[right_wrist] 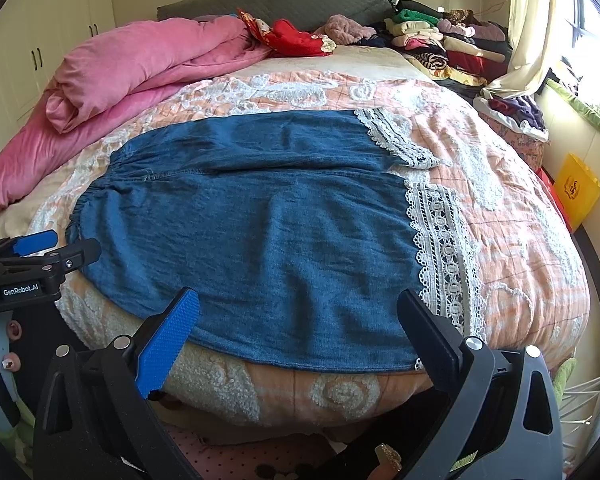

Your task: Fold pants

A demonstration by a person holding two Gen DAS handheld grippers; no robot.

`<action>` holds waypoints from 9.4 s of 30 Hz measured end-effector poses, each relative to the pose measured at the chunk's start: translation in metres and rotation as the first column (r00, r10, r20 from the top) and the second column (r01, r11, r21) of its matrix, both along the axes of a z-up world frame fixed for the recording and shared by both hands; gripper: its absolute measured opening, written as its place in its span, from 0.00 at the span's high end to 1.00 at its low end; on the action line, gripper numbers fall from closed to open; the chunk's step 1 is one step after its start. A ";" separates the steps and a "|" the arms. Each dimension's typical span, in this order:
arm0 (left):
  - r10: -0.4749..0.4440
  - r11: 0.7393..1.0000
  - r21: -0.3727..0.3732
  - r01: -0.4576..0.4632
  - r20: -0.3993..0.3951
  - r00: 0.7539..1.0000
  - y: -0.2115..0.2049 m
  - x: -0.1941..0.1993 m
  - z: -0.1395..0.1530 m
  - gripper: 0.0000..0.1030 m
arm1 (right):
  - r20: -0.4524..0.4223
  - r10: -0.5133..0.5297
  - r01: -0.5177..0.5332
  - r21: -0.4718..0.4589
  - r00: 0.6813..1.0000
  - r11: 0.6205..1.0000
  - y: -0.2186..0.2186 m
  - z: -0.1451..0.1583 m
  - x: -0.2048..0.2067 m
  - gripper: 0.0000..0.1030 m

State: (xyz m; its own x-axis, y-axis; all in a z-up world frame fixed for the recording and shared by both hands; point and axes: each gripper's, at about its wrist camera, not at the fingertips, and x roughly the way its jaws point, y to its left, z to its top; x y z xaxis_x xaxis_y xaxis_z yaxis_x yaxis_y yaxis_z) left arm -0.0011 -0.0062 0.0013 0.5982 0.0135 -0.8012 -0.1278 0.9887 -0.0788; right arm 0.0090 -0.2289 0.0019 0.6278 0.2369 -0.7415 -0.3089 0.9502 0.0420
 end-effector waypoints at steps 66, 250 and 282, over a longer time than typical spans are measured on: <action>0.212 0.977 -0.012 -0.214 -0.076 0.974 0.176 0.173 -0.030 0.09 | -0.013 0.271 -0.270 -0.116 0.963 0.956 0.161 0.009 0.237 0.04; -0.399 0.908 -0.119 0.401 0.046 0.916 -0.053 0.029 -0.015 0.40 | 0.035 0.300 -0.302 0.098 0.953 0.948 0.002 0.022 0.104 0.45; -0.488 0.859 -0.184 0.478 -0.009 0.873 -0.104 0.046 -0.044 0.79 | -0.042 0.169 -0.161 0.145 0.985 0.976 0.012 -0.007 0.212 0.92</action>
